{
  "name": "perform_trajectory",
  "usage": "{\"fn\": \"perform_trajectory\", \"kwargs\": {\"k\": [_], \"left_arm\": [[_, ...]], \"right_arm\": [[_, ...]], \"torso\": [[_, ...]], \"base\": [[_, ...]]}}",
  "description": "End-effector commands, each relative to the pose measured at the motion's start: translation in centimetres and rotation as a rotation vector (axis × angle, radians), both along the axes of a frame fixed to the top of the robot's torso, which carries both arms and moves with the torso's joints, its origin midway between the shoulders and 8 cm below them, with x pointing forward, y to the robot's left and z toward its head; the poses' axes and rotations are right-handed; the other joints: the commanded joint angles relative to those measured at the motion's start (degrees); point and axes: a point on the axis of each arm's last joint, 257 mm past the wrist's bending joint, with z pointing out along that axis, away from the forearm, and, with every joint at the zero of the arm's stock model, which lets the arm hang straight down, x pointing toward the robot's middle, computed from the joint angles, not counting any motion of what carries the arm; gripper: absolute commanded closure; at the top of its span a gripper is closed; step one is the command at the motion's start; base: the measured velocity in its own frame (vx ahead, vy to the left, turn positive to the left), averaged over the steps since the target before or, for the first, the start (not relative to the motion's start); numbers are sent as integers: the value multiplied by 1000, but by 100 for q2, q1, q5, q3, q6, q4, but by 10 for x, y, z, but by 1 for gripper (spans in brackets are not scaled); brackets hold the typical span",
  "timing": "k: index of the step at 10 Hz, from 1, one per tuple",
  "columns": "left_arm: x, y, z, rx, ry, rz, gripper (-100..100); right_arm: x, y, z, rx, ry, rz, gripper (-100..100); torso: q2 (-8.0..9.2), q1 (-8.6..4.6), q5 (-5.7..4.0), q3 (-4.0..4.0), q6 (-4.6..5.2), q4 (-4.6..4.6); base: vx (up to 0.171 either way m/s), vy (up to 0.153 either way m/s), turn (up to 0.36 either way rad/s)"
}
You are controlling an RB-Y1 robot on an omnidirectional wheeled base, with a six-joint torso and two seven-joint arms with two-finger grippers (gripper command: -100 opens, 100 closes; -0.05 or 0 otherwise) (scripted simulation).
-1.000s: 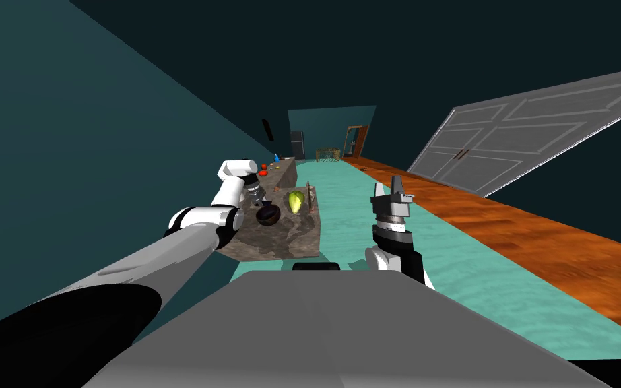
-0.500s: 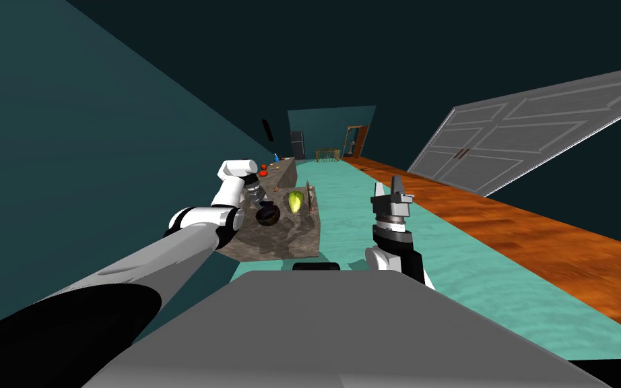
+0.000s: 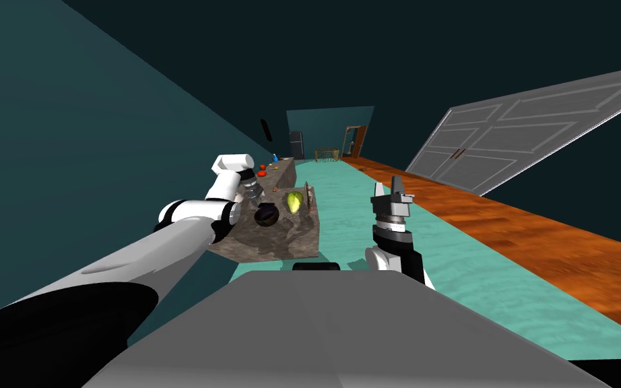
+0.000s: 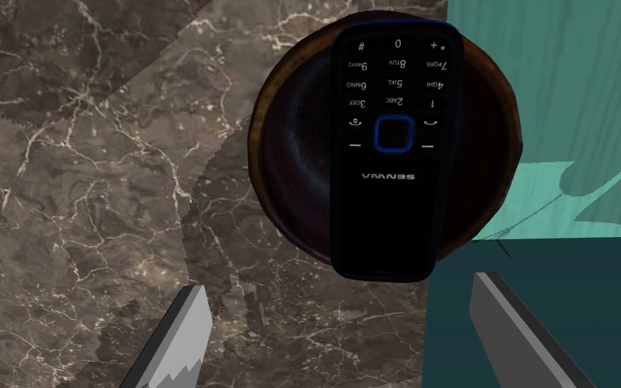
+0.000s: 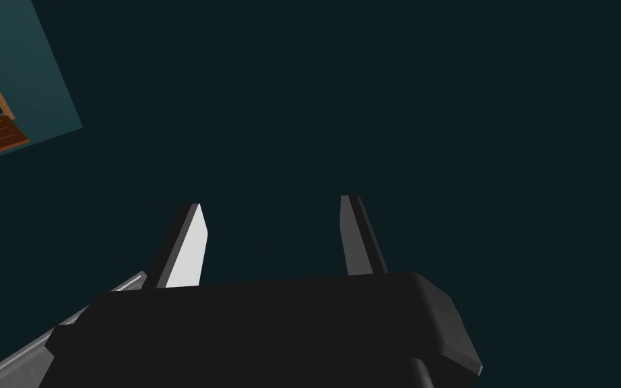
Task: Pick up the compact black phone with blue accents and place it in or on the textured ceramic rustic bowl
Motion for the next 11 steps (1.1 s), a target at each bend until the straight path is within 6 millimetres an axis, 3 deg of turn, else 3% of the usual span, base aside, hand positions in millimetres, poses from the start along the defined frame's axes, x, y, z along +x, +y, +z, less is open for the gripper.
{"fn": "perform_trajectory", "kwargs": {"k": [1, 4, 5, 6, 11], "left_arm": [[-1, 8, 15, 0, -1, 6, -100], [-1, 16, 32, -4, -3, 16, -100], [-1, 14, 28, -2, -4, 13, -100], [-2, 15, 28, -3, -4, 14, 0], [-1, 15, 28, -3, -4, 14, 0]], "right_arm": [[0, 0, 0, 0, 0, 0, 0], [0, 0, 0, 0, 0, 0, 0], [0, 0, 0, 0, 0, 0, 0], [0, 0, 0, 0, 0, 0, 0], [0, 0, 0, 0, 0, 0, 0]], "torso": [[0, 0, 0, 0, 0, 0], [1, 0, 0, 0, -1, 0], [2, 3, 1, 1, -1, 0], [2, 4, 2, 0, -1, -1], [1, 4, 2, 0, -1, -1]], "base": [[6, -15, -41], [3, -8, -23], [0, 0, 0], [0, 0, 0], [0, 0, 0]]}}
